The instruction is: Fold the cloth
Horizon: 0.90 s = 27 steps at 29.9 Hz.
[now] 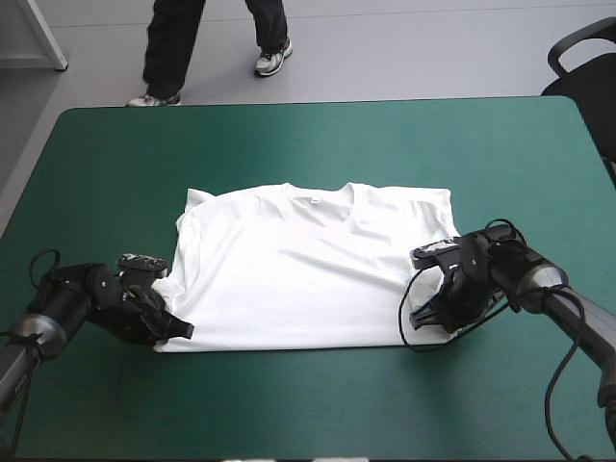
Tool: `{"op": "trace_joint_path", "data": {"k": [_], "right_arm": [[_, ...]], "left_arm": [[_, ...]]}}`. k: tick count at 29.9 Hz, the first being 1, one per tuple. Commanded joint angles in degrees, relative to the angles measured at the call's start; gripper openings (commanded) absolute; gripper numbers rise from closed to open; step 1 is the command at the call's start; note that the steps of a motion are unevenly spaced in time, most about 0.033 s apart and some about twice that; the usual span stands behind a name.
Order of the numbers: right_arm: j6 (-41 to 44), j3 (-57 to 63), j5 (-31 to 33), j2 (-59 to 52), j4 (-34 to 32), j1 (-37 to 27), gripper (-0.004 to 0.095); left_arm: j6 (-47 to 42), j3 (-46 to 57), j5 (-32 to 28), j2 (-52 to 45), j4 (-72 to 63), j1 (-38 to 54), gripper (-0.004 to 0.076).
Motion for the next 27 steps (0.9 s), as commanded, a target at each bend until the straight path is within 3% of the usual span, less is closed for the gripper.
{"op": "trace_joint_path", "data": {"k": [1, 8, 13, 18, 27], "right_arm": [[0.4, -1.1, 1.6, -3.2, -1.3, 0.0, -0.0014], [-2.3, -1.9, 1.4, -3.9, 5.1, 0.0, -0.0014], [-3.4, -4.5, 0.3, -3.9, 6.2, 0.0, -0.0014], [-3.2, -8.9, -1.9, -3.8, 5.3, 0.0, -0.0014], [0.2, -18.5, -7.1, -3.7, -3.8, -0.3, -0.0014]], "left_arm": [[-1.5, -1.1, 0.8, -4.8, 0.2, -0.2, 0.0019], [-0.1, -1.1, 2.3, -6.9, -5.0, -0.2, 0.0019], [-0.5, -1.1, -0.7, -6.9, -5.2, -0.2, 0.0019], [-0.5, -4.3, -3.3, -6.8, -5.2, -0.2, 0.0019], [-0.4, -21.8, -3.1, 2.0, -4.6, -0.2, 0.0019]]}}
